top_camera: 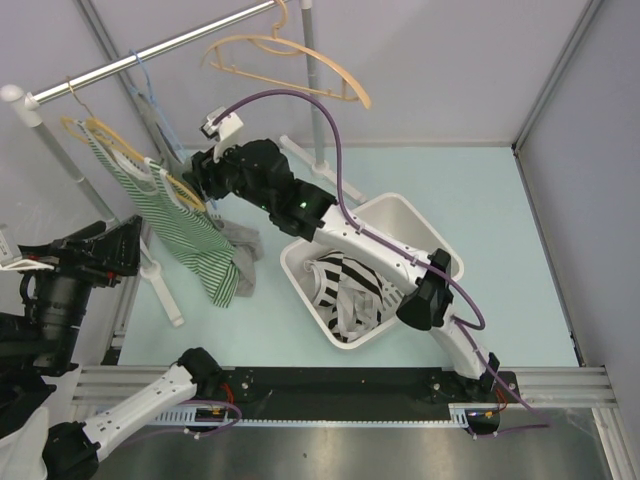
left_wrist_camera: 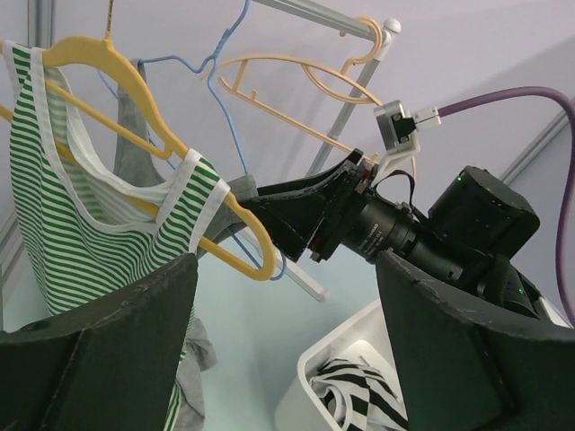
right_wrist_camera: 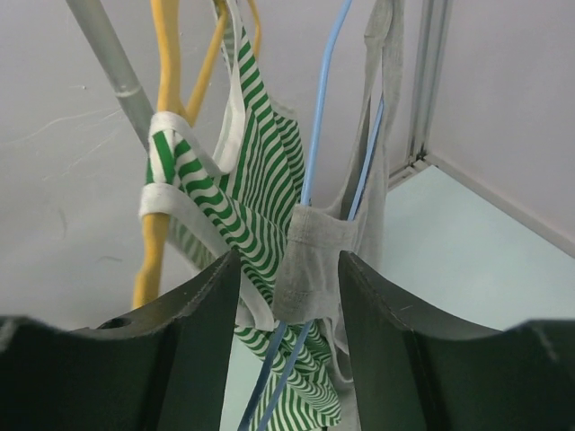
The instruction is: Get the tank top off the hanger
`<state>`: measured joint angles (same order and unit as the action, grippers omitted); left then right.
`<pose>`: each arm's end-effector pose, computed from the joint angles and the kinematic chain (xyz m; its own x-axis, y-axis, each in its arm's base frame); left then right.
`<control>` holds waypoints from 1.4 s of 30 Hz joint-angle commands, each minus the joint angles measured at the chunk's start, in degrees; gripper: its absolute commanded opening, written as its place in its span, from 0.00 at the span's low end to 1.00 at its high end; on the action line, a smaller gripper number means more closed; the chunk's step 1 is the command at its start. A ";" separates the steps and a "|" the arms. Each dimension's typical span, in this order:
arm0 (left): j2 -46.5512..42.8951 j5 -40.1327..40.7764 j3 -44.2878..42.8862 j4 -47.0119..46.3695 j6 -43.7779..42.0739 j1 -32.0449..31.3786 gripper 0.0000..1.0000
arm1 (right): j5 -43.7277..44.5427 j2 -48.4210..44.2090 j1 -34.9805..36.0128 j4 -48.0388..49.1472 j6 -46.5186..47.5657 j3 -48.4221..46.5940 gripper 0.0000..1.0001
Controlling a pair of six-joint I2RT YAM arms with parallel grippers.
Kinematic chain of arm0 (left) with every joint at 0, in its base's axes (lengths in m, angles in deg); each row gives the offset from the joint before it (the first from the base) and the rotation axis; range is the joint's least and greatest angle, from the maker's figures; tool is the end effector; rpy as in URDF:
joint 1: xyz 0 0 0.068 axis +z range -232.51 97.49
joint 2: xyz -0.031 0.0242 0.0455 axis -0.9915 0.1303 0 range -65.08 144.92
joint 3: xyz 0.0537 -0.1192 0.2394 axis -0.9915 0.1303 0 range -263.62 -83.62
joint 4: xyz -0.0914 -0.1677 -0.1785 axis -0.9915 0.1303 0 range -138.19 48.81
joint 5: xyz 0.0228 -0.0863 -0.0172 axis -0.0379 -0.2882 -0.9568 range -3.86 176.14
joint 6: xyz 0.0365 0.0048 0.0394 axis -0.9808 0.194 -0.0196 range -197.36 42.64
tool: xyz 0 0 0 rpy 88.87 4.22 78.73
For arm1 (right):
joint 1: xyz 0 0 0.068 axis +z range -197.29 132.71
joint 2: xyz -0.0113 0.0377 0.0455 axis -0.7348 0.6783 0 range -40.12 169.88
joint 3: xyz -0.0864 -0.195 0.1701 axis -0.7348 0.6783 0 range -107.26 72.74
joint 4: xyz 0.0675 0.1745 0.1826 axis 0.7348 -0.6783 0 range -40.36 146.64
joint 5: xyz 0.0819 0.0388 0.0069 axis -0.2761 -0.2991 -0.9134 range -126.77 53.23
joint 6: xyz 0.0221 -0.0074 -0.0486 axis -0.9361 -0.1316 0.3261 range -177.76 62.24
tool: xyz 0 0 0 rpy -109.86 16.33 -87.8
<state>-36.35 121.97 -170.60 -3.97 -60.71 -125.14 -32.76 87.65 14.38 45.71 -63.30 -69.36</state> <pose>-0.0107 0.0382 0.5052 0.1332 -0.4383 -0.8889 0.1765 0.8930 -0.4139 0.2458 0.4508 0.4475 -0.0536 0.1035 -0.9932 -0.8437 0.5274 0.1005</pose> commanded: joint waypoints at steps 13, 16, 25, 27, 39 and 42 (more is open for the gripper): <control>1.24 -1.03 -1.96 0.77 0.76 -0.17 0.85 | -1.46 4.69 -1.46 5.49 -1.84 -5.46 0.12; 1.59 -1.47 -2.40 0.77 1.02 -0.17 0.84 | -1.11 4.51 -1.46 6.37 -2.11 -5.46 0.00; 2.56 -2.43 -2.76 0.86 2.34 -0.17 0.84 | 10.22 -1.72 0.82 9.61 4.03 -3.37 0.00; 3.08 -2.87 -2.67 0.86 2.69 -0.17 0.84 | 13.03 -3.91 1.43 12.76 5.36 -1.87 0.00; 6.60 -6.48 -3.99 -0.98 3.75 -0.17 0.85 | 16.56 -15.69 1.96 18.23 11.87 11.31 0.00; 9.49 -8.49 -5.56 -2.04 2.70 -0.17 0.86 | 16.56 -20.26 2.31 18.85 11.96 17.53 0.00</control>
<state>-30.49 116.86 -173.31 -3.20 -57.83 -125.14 -18.00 75.56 16.46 54.67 -52.88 -56.75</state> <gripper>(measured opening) 0.854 0.041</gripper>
